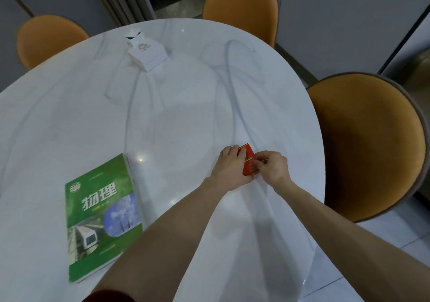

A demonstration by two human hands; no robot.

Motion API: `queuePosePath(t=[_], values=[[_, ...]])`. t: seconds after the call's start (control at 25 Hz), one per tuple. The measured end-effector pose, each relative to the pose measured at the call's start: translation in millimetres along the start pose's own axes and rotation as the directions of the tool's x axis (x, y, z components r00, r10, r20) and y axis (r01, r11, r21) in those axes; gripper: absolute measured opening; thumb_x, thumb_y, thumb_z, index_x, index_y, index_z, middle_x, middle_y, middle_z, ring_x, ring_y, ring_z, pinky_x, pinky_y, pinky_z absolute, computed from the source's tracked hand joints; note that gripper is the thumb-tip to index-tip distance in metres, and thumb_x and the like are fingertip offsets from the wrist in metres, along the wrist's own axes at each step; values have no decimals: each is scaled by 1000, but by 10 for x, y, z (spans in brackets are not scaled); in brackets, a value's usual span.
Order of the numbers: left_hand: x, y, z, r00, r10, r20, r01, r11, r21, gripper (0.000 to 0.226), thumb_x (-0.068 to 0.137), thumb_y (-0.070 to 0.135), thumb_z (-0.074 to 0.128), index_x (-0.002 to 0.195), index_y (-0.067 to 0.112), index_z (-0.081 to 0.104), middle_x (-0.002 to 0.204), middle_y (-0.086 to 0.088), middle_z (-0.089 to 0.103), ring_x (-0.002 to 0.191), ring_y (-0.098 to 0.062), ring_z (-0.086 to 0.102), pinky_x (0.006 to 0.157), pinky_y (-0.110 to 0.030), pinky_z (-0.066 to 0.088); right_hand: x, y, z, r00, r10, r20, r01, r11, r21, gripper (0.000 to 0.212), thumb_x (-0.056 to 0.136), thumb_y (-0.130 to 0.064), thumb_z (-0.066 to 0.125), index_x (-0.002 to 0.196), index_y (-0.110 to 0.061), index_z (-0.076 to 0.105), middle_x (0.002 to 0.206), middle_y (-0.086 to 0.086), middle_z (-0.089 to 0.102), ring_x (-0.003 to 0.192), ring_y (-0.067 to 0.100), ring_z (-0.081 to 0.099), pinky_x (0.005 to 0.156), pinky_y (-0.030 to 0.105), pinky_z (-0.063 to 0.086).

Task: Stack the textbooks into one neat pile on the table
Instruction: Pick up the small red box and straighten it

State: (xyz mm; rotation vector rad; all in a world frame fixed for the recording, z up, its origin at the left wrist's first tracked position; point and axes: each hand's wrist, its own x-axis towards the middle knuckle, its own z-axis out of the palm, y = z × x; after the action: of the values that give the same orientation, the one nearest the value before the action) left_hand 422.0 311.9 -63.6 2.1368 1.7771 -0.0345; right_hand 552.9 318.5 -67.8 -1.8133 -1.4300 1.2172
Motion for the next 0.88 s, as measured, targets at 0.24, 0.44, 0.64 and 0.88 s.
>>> queuePosePath(t=[0.24,0.44,0.64,0.88], values=[[280,56,127,998,34,53,-37,997,61,65,77,48,63,124,7,47,126,-13,49,120,-30,42,104,-35,38,242,194,15,1000,5,0,-5,998,-56,21,86,1,54,97,-2,72,95,17,74,87,29,67,76,25,50],[324,83,204,999,31,33,-34,996,87,66,78,48,62,126,7,46,130,-13,47,121,-29,40,105,-35,36,344,250,18,1000,20,21,-17,993,-116,23,85,1,53,98,-3,71,97,17,73,89,29,67,79,30,52],[304,109,210,999,28,25,-31,990,141,70,79,49,62,131,7,42,136,-14,42,126,-30,36,109,-36,31,380,245,27,999,3,45,6,981,-195,21,86,-1,51,96,-1,70,95,18,73,86,31,67,77,33,53],[178,149,10,999,-17,-29,18,998,53,46,90,41,49,122,10,54,126,-11,52,118,-28,46,99,-37,40,338,80,-70,998,-16,60,37,928,-371,27,87,-8,50,109,0,63,109,18,65,97,34,63,77,33,49]])
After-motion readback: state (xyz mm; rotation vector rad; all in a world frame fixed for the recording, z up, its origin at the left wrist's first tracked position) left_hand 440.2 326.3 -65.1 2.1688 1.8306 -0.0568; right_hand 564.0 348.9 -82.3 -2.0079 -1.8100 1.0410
